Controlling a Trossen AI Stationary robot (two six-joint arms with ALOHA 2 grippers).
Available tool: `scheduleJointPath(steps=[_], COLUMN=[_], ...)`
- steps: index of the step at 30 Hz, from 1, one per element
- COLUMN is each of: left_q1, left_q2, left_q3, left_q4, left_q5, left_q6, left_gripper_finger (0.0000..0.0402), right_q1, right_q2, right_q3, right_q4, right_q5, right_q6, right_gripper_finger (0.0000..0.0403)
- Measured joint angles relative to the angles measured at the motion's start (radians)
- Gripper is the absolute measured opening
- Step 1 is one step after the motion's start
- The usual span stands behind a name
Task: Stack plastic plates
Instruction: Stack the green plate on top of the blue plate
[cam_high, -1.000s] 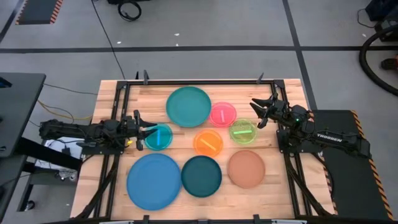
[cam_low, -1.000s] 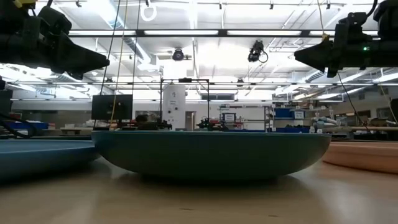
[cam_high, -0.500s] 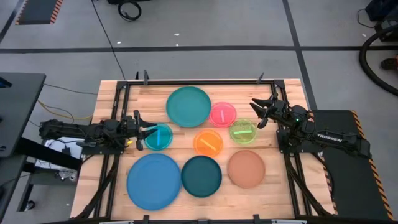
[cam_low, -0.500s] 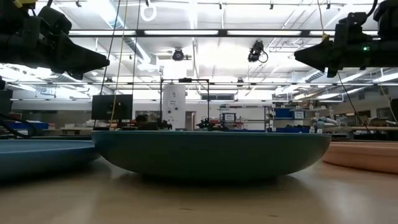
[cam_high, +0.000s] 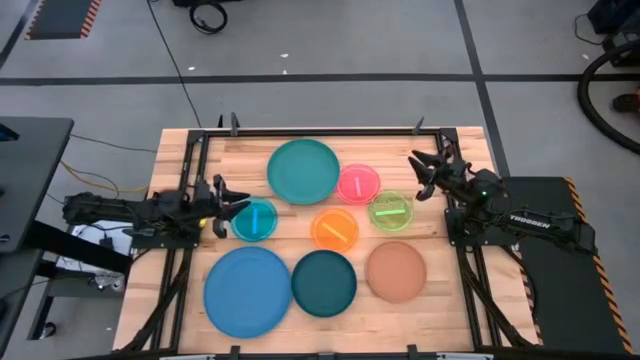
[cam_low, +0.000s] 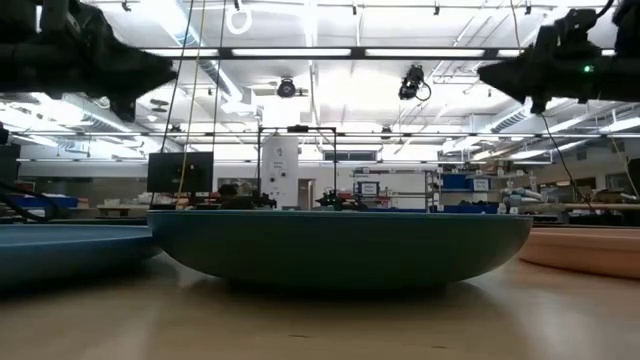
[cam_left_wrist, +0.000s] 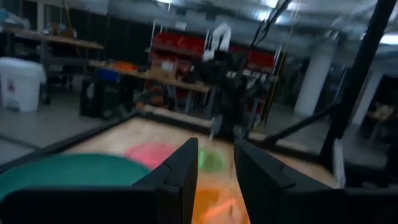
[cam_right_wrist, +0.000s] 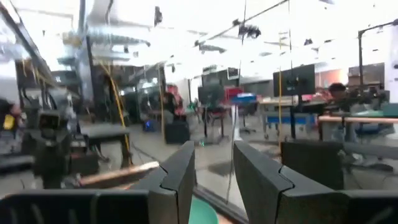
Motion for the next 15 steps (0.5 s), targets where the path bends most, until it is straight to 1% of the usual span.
scheduleJointPath(steps=[2,7,11,13,15], left_q1=[0.0,0.0,0.0,0.0,0.0], left_q2=[0.0,0.0,0.0,0.0,0.0], left_q3=[0.0,0.0,0.0,0.0,0.0], left_q4=[0.018,0.058,0.132,0.187,0.205], left_q5=[0.0,-0.001,-0.001,-0.002,-0.002], left_q6=[0.0,-0.027,-0.065,-0.093,-0.105], left_gripper_finger=[0.0112,0.0112,0.0112,0.0112,0.0112], right_q1=[0.0,0.001,0.001,0.002,0.008], right_q2=[0.0,0.0,0.005,0.017,0.033], right_q3=[0.0,0.0,0.0,0.0,0.001], right_q4=[0.03,0.044,0.047,0.055,0.054], right_q5=[-0.018,-0.131,-0.145,-0.19,-0.206], right_q6=[0.027,0.15,0.288,0.291,0.277], right_gripper_finger=[0.0121,0.0121,0.0121,0.0121,0.0121])
